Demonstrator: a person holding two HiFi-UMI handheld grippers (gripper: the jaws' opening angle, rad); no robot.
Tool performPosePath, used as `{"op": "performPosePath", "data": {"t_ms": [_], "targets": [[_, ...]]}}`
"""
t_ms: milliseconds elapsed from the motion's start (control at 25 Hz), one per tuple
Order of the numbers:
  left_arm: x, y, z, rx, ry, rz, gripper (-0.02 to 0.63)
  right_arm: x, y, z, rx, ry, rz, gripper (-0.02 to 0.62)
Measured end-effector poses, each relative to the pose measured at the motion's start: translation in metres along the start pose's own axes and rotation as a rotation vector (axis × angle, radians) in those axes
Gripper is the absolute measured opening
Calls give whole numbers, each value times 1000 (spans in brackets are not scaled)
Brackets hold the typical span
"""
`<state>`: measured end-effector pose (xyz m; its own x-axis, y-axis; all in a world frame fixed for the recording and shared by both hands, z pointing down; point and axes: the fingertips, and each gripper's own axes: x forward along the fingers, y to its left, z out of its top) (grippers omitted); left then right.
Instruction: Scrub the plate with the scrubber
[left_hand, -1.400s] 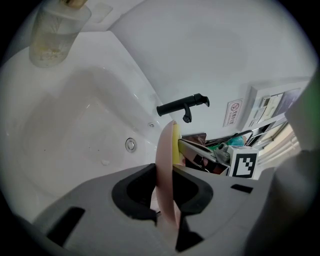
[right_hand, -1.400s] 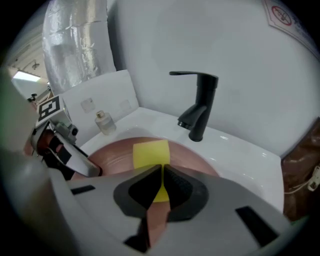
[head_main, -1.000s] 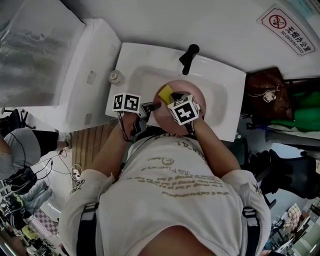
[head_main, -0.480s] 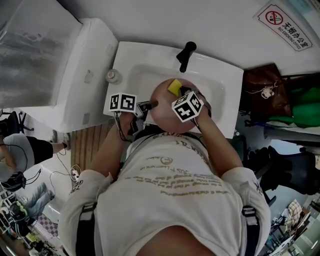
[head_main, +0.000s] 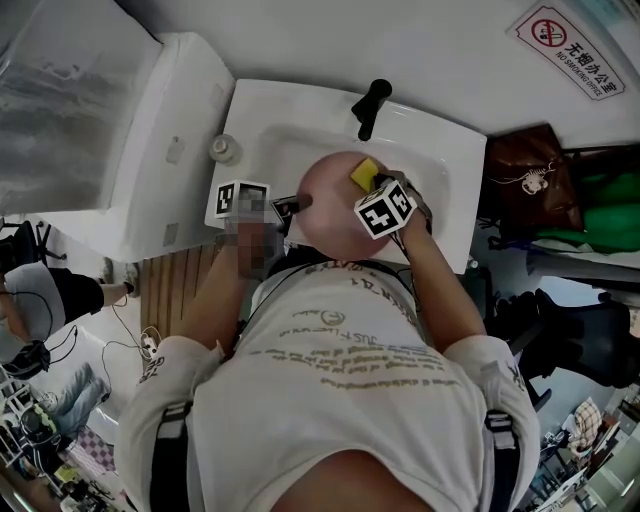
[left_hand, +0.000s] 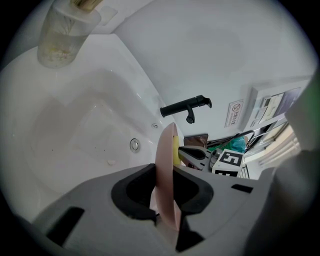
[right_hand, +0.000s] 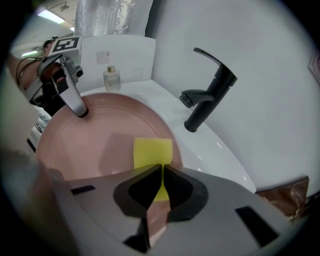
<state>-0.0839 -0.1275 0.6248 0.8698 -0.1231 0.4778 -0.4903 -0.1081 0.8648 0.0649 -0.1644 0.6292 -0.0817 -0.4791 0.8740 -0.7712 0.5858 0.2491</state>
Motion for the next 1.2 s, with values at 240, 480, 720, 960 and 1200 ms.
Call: {"op": "performPosePath", "data": {"t_ms": [240,480,720,960,1200], "targets": [[1,5,0,-4,2,21,75,2,8,-16,56,45,132,37],[2,7,8,-21,-30,37,75,1,15,-28,119,66,216,37],[0,9,22,-48,-85,47,77,-3,36,-49,249,148,328,37],[0,7,28,-38,-107,61,78,-8,56,-45,271,145,382,37],[1,9,29,-72,-120,62,78,-16,78,-30,237,117,460,37]]}}
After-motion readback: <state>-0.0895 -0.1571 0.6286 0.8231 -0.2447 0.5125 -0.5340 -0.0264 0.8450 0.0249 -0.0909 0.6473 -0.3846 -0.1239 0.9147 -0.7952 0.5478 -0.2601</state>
